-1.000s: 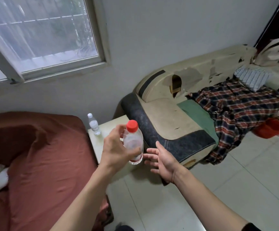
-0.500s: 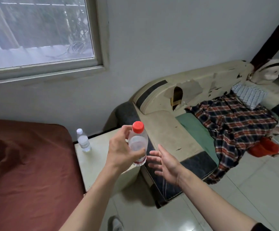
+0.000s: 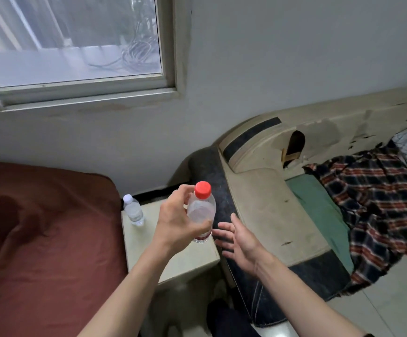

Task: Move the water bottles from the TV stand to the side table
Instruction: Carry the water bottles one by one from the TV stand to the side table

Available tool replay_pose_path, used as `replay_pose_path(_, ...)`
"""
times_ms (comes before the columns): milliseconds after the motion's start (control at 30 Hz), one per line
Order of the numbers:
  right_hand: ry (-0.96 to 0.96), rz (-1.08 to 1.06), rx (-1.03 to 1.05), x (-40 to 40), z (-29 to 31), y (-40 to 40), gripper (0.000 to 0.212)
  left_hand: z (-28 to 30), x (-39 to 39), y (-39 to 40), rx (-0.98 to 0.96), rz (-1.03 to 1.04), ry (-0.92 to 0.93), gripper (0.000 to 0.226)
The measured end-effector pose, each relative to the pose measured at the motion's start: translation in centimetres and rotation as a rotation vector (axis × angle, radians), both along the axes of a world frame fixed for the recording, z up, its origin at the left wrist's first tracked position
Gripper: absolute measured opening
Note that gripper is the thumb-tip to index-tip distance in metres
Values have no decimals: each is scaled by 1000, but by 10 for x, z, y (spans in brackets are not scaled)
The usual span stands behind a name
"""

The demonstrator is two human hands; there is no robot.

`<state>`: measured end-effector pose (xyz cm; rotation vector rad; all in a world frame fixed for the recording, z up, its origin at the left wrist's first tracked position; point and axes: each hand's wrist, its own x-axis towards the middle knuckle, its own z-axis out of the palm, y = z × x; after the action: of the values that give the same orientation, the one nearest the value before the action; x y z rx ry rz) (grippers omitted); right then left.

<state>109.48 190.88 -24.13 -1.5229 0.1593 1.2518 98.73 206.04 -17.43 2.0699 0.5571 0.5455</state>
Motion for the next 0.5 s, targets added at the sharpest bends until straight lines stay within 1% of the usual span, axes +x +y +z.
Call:
replay_pose_path(233, 118, 111, 43, 74, -6, 42, 67, -4, 56, 27, 25, 105, 55, 58)
replay_pose_path(367, 140, 156, 36, 116, -14, 68, 68, -11, 86, 42, 21, 161, 65, 57)
replay_pose_path(500, 138, 203, 4, 135, -24, 86, 67, -20, 96, 53, -11, 221, 71, 55)
